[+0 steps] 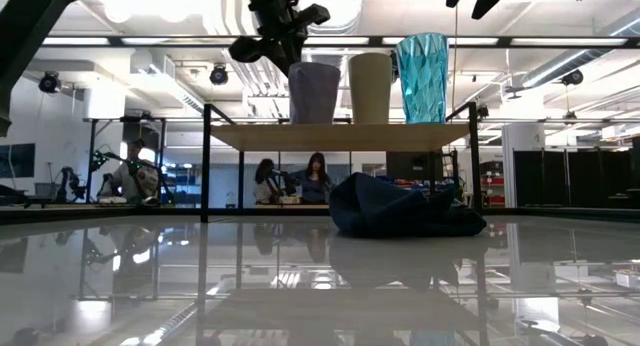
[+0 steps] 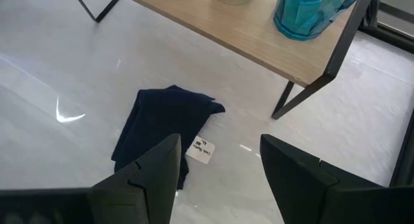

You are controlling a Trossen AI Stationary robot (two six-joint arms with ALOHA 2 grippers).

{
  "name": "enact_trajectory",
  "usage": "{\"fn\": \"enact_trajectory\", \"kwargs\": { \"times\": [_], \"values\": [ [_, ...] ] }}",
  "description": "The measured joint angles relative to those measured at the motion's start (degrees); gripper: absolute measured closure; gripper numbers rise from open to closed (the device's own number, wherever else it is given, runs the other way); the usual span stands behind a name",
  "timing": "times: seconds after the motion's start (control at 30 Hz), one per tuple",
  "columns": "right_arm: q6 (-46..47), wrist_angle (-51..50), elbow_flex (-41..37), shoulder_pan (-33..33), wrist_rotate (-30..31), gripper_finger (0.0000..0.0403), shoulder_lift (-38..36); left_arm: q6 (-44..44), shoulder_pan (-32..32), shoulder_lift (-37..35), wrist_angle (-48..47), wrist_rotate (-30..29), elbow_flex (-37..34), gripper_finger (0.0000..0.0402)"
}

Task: Stack small to large cups/mugs on shelf
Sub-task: Put the gray mug on the shelf

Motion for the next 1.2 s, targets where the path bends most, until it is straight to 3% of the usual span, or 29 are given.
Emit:
{"fn": "enact_trajectory", "kwargs": {
  "times": [0.97, 1.2],
  "values": [
    [-0.3, -0.1, 0.0, 0.0, -0.3, 0.0197, 0.0, -1.7, -0.4, 0.2, 4.7, 0.2, -4.5, 0.0377],
    [-0.8, -0.1, 0.0, 0.0, -0.3, 0.0197, 0.0, -1.7, -0.5, 0.2, 5.0, 0.2, -4.5, 0.0337]
  ]
}}
